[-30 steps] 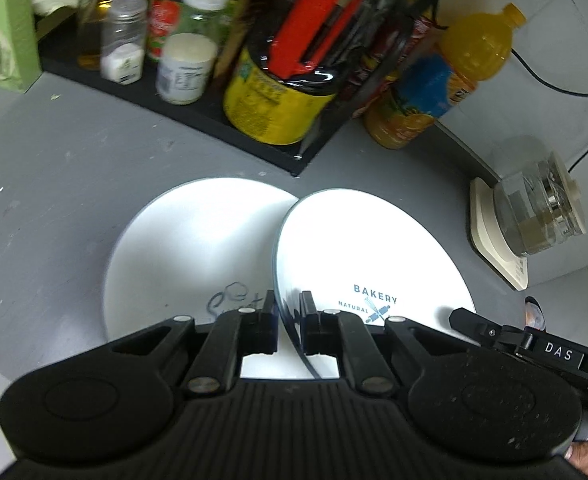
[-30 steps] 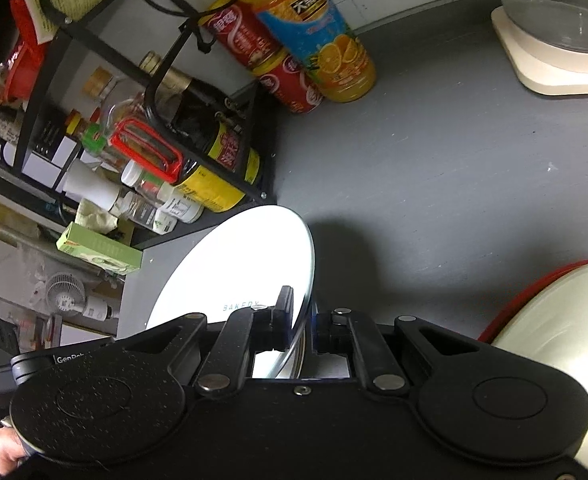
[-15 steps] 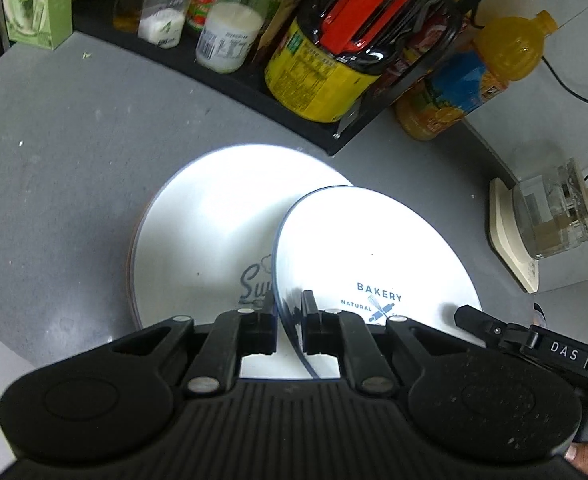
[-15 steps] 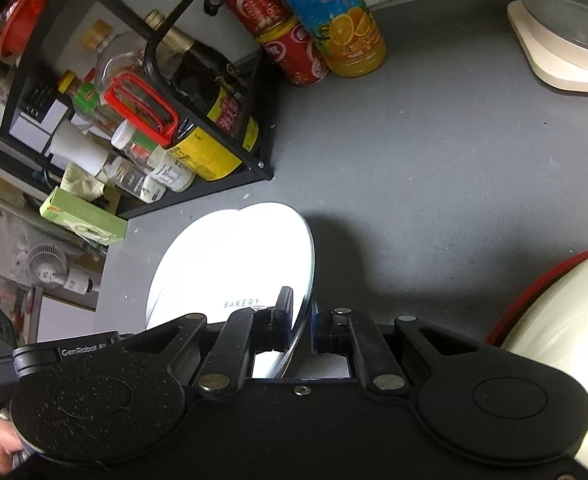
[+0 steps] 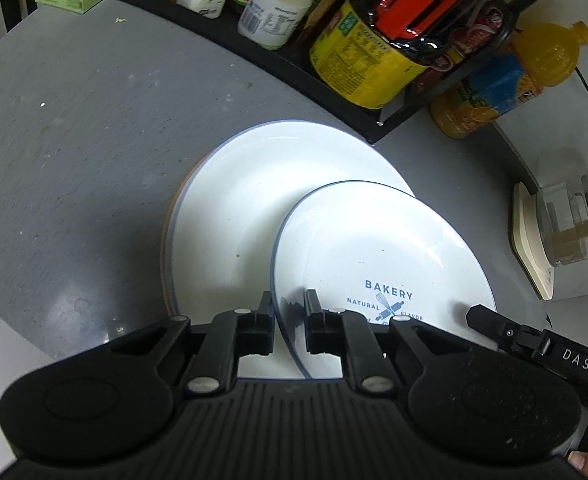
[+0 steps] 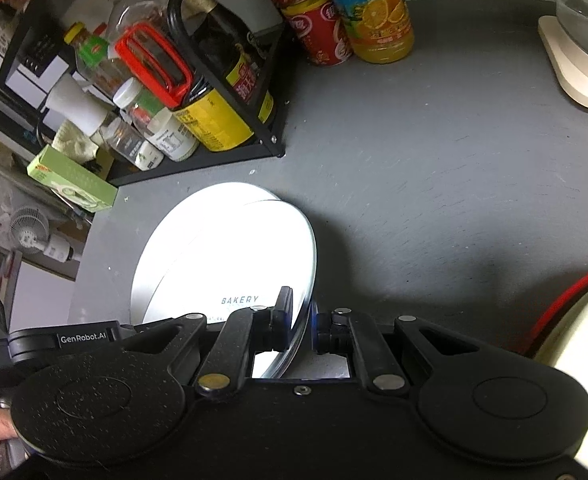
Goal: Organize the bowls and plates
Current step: 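Lower the 'BAKERY' plate onto the 'Sweet' plate and open both grippers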
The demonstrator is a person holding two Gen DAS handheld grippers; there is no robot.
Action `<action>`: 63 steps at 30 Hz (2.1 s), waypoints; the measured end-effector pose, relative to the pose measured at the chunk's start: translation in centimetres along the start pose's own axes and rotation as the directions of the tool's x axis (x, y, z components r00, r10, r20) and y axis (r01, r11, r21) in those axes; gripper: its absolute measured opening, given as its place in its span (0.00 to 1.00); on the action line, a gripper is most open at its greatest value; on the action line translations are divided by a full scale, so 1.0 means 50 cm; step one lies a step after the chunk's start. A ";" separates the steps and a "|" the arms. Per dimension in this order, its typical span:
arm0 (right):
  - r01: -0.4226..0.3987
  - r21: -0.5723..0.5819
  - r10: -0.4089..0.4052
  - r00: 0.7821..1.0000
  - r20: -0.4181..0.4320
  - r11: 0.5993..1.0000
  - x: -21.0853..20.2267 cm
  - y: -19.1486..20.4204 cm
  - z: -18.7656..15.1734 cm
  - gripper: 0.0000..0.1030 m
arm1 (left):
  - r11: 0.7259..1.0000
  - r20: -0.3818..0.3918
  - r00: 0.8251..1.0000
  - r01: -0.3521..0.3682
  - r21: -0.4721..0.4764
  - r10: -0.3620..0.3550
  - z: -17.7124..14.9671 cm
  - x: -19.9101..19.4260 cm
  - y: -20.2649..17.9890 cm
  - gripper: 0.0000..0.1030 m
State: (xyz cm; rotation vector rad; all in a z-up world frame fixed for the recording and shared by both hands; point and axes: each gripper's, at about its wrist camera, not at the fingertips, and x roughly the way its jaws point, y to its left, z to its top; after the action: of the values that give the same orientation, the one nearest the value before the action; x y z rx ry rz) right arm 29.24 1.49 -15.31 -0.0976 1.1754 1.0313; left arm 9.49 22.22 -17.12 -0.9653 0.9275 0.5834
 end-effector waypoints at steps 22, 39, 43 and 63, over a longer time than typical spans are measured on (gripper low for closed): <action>0.027 0.038 -0.026 1.000 -0.018 0.999 0.032 0.005 -0.012 0.04 | 0.993 -0.020 0.994 -0.104 0.053 0.105 0.014 0.013 0.015 0.13; 0.042 0.042 -0.040 0.999 -0.034 0.998 0.052 0.010 -0.009 0.08 | 0.979 0.053 0.984 -0.175 0.100 0.170 0.058 -0.026 0.025 0.56; 0.039 0.046 -0.038 0.998 -0.042 0.998 0.060 0.010 -0.009 0.09 | 0.981 0.040 0.984 -0.176 0.081 0.174 0.059 -0.005 0.036 0.56; 0.030 0.051 -0.027 0.998 -0.052 0.998 0.069 0.015 -0.008 0.17 | 0.993 0.057 0.993 -0.107 0.059 0.104 0.079 -0.007 0.066 0.31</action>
State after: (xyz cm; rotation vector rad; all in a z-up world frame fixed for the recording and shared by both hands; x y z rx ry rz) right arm 28.46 3.78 -17.88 -0.0999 1.2434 0.9775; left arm 8.34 27.24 -17.27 -0.8451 0.9470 0.6636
